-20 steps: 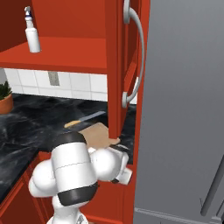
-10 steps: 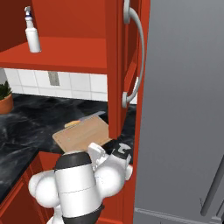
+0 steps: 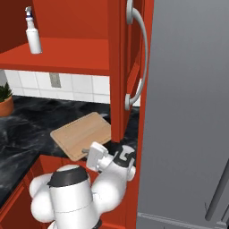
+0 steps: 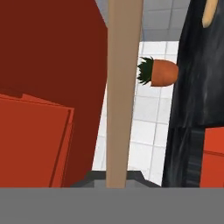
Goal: Move the cutting board and knife to the sink. Then move spray from the cabinet to the counter.
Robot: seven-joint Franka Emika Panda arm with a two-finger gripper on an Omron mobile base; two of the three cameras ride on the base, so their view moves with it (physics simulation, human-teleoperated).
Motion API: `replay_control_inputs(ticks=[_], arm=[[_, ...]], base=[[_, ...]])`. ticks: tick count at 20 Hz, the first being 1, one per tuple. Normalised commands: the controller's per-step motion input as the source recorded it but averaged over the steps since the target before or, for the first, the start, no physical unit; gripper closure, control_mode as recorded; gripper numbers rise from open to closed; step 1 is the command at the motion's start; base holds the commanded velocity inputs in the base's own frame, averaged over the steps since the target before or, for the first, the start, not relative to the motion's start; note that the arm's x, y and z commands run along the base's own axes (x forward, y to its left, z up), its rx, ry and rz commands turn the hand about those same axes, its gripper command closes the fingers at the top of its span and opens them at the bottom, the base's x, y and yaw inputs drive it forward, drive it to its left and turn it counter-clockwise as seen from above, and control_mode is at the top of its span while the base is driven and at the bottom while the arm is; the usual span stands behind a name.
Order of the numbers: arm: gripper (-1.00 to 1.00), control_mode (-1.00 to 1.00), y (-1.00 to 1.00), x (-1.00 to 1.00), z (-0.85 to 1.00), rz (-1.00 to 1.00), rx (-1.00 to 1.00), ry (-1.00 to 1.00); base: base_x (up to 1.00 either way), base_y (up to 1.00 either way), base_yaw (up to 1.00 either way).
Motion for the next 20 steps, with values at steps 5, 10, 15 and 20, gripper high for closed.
replay_control_inputs(ticks=[5,10,15,20], arm=[[1.00,-1.00,0.00,-0.22,0.40,-0.08,0.00,0.00],[1.00,-1.00,0.00,-0.26,0.36,-0.18,-0.01,0.00],[1.00,-1.00,0.00,-0.17,0.40,-0.13,-0.06,0.00],[1.00,-1.00,0.00,-0.21,0.43,-0.08,-0.09,0.00]], base=[[0.00,0.00,0.00],[0.00,0.00,0.00],[0.00,0.00,0.00],[0.00,0.00,0.00]])
